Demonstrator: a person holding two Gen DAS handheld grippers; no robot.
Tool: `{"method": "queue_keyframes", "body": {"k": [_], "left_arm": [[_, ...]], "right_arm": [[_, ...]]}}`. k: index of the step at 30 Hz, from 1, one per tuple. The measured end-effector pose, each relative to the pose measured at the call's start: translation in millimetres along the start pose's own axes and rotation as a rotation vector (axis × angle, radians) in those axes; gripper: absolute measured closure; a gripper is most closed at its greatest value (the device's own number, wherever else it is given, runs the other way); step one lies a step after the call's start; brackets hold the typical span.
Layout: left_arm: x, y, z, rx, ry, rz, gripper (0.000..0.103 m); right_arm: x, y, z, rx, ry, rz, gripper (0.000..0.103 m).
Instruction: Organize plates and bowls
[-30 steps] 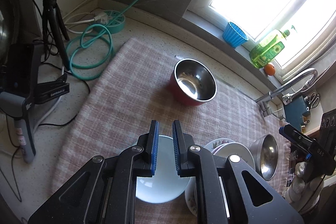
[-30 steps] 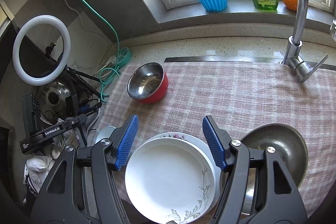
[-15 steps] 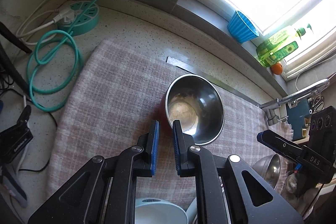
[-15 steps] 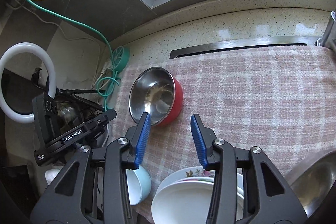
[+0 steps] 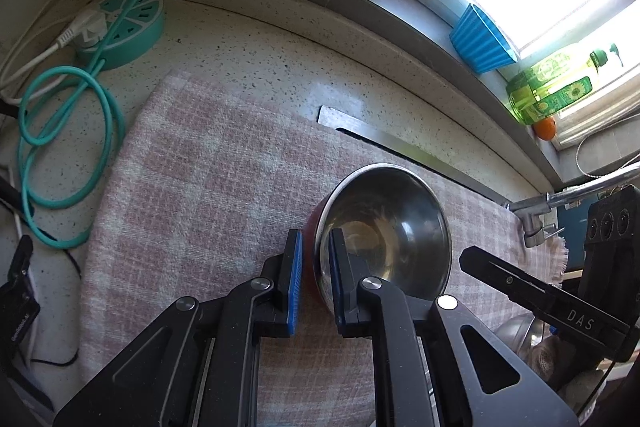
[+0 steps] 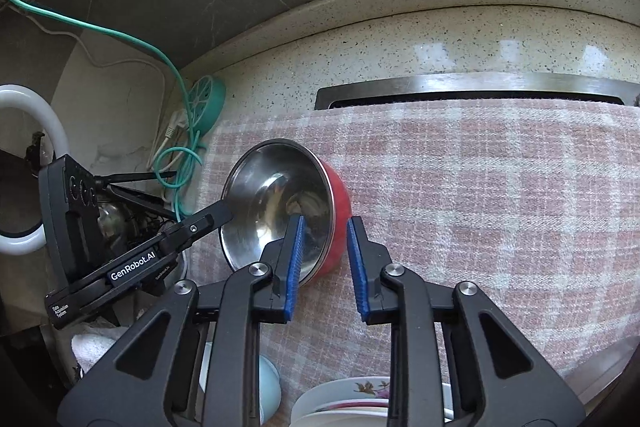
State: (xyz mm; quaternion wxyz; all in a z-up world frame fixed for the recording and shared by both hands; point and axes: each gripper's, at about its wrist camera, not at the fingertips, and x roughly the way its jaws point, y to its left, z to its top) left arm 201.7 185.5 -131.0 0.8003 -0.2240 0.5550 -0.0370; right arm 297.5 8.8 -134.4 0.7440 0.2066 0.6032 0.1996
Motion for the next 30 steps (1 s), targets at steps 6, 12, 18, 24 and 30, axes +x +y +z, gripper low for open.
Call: {"method": "queue_keyframes", "body": {"k": [6, 12, 18, 24, 30], "left_arm": [[7, -2, 0, 0.008, 0.011, 0.014, 0.092], [12, -4, -1, 0.011, 0.013, 0.017, 0.094], [6, -9, -5, 0.025, 0.001, 0.019, 0.094], [-14, -20, -12, 0.040, -0.028, -0.013, 0.094], [-36, -44, -28, 0.088, -0.058, -0.036, 0.094]], "right_arm": [[17, 0, 1, -0.013, 0.038, -0.027, 0.086], [23, 0, -1, -0.028, 0.048, -0.037, 0.091], [15, 3, -6, -0.048, 0.042, -0.052, 0.092], [-10, 2, -14, -0.046, 0.032, -0.021, 0.092], [-50, 1, -24, -0.072, 0.005, -0.007, 0.092]]}}
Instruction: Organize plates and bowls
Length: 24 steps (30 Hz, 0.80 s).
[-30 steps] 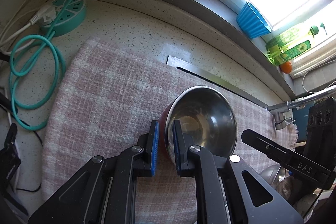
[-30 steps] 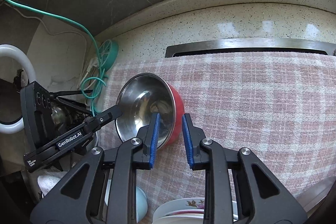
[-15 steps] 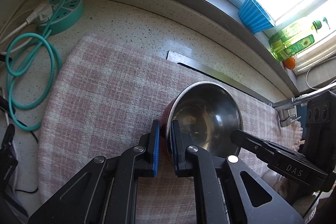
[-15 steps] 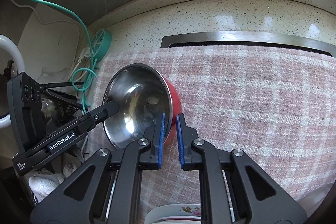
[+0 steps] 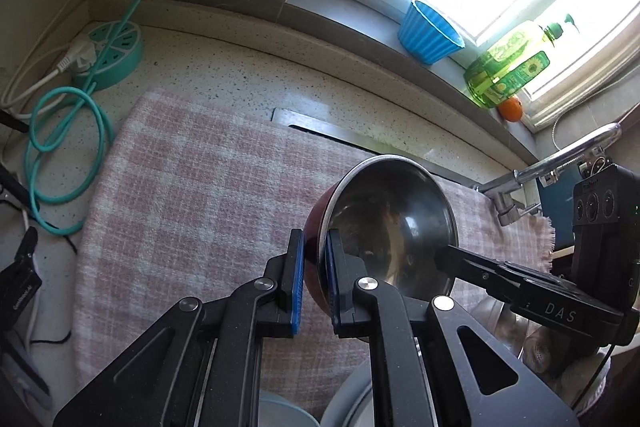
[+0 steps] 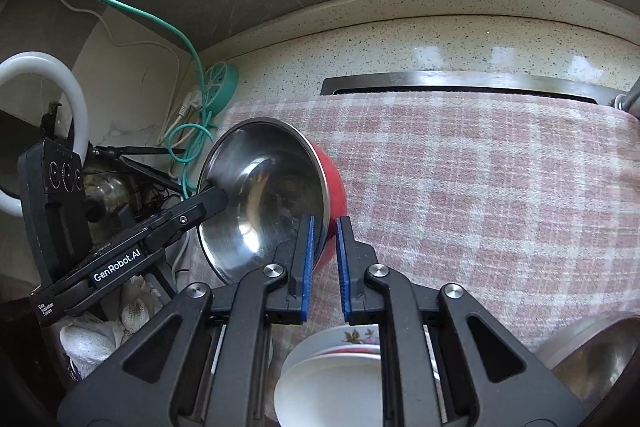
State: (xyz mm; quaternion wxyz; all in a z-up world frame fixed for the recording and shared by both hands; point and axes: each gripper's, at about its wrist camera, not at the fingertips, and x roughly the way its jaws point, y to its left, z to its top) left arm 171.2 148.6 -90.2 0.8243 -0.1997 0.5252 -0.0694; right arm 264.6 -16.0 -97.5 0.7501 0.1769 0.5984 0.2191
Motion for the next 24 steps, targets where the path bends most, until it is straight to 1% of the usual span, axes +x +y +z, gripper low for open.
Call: {"method": "queue_keyframes", "body": {"k": [7, 13, 18, 24], "left_arm": [[-16, -36, -20, 0.046, -0.017, -0.043, 0.094], [-24, -70, -37, 0.087, -0.027, -0.076, 0.093], [-23, -98, -50, 0.117, -0.016, -0.110, 0.093], [-13, -140, -70, 0.182, 0.010, -0.134, 0.093]], "right_arm": [[-50, -12, -13, -0.001, -0.040, 0.013, 0.092], [-84, -27, -30, -0.009, -0.064, -0.003, 0.092], [-112, -46, -49, -0.001, -0.081, -0.019, 0.092], [-144, -77, -74, 0.010, -0.101, -0.064, 0.092]]}}
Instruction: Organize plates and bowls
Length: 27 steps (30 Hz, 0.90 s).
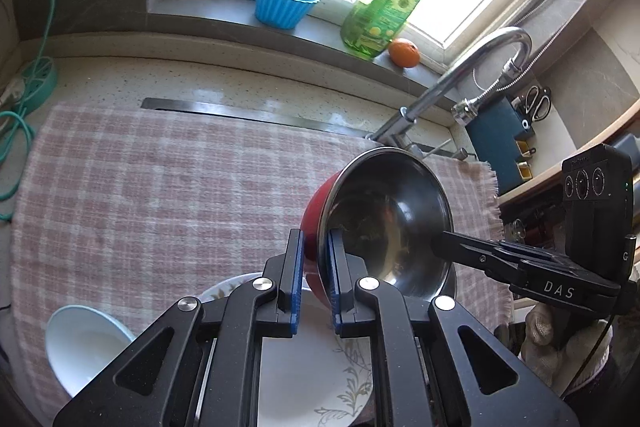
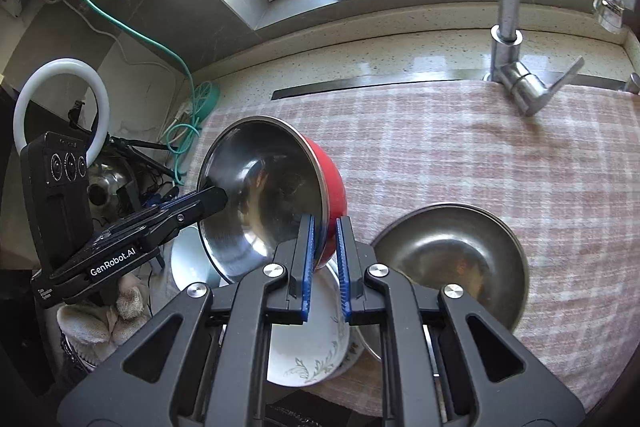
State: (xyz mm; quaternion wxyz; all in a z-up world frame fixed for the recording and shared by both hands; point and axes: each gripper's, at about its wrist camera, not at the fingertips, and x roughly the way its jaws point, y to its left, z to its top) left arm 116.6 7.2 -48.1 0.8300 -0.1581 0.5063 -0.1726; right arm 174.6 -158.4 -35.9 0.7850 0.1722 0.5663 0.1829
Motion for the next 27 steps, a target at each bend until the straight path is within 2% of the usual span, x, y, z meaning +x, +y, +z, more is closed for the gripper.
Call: {"method": "queue_keyframes", "body": {"k": [6, 12, 19, 27], "left_arm": [[25, -34, -12, 0.034, 0.052, -0.029, 0.093], [44, -57, -22, 0.065, 0.092, -0.026, 0.093], [66, -71, -35, 0.096, 0.143, 0.005, 0.093], [86, -84, -46, 0.167, 0.191, 0.075, 0.093]], "right_arm": [[-22, -35, -18, 0.037, -0.007, -0.036, 0.092], [-27, -64, -33, 0.060, 0.012, -0.067, 0.092], [-17, -86, -47, 0.060, 0.050, -0.107, 0.092], [1, -97, -58, 0.040, 0.096, -0.152, 0.092]]}}
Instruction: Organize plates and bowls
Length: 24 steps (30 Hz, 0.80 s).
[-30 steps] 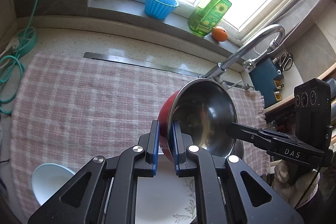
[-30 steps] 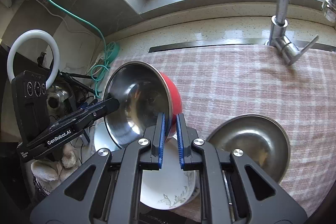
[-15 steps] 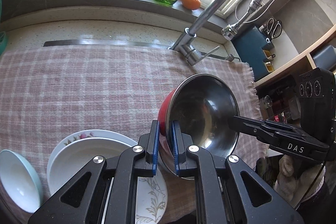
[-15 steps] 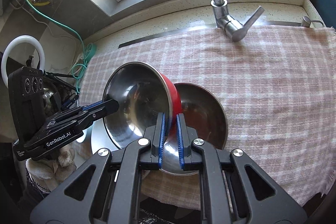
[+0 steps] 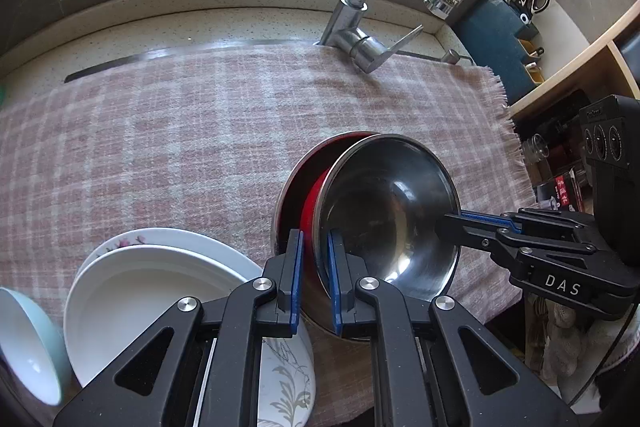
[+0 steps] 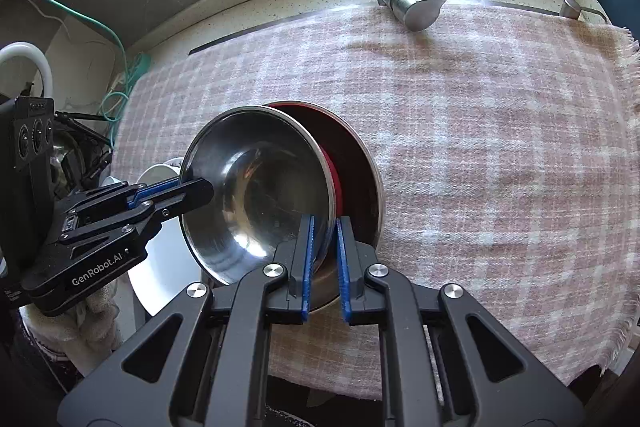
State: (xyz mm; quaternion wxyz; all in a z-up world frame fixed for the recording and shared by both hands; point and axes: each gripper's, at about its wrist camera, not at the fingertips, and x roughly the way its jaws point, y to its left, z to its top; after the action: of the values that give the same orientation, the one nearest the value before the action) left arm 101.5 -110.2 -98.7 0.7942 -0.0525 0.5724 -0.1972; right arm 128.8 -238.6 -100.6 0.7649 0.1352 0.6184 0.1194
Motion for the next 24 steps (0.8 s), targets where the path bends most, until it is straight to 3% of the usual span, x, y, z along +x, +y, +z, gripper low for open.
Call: {"method": "queue_keyframes", "body": {"k": [24], "left_arm": [[18, -4, -1, 0.022, 0.055, 0.037, 0.093]], "right_arm": [[12, -2, 4, -0.006, 0.031, -0.038, 0.090]]}}
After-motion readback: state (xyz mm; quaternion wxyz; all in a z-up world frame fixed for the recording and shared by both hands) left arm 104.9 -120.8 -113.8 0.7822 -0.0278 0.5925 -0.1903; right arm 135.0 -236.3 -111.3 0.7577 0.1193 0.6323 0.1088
